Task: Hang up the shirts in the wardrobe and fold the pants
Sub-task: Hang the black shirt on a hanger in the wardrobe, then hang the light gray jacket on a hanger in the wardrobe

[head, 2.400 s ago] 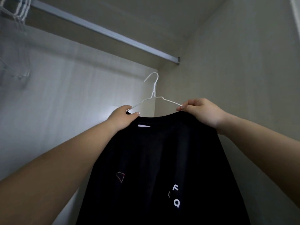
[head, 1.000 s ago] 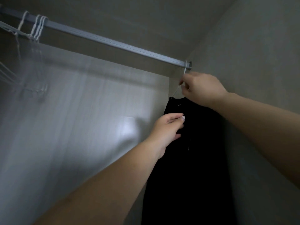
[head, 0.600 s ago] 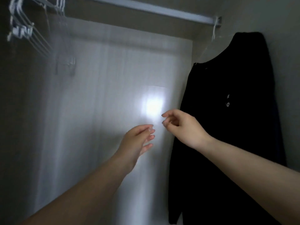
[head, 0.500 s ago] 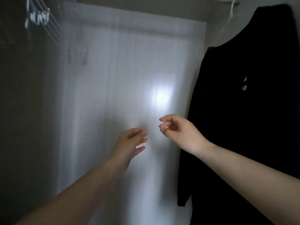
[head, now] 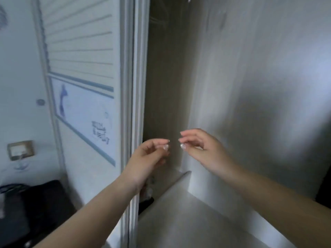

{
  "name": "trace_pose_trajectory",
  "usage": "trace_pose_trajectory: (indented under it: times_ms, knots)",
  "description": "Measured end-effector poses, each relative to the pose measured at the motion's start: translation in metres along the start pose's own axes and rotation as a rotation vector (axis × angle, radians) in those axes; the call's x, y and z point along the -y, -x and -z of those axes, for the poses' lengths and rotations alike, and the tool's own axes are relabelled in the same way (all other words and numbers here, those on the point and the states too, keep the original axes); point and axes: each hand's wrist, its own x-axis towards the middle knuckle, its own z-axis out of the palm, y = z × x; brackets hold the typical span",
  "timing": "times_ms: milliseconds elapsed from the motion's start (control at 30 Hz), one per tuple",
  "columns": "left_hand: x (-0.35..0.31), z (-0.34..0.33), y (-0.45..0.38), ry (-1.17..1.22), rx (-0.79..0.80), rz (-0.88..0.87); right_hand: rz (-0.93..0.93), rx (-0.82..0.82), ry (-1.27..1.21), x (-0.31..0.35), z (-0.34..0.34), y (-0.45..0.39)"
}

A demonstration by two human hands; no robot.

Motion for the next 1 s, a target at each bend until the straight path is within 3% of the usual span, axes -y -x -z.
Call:
trace_pose_trajectory:
  times_ms: [500,767,1000]
  knots:
    - [-0.061,0.214,0.349,-0.238,-0.845,-0.04,0.315,0.796,-0.273,0.144,-0.288,0.139]
    - [-0.124,0.277,0.577,-0.286,-1.279,-0.079,0.513,1.142,-0.443,0.27,-0.433,0.281]
    - [-0.16,0.286,0.773,-0.371,-1.636,-0.059,0.602,1.458,-0.645,0.378,-0.532,0.424]
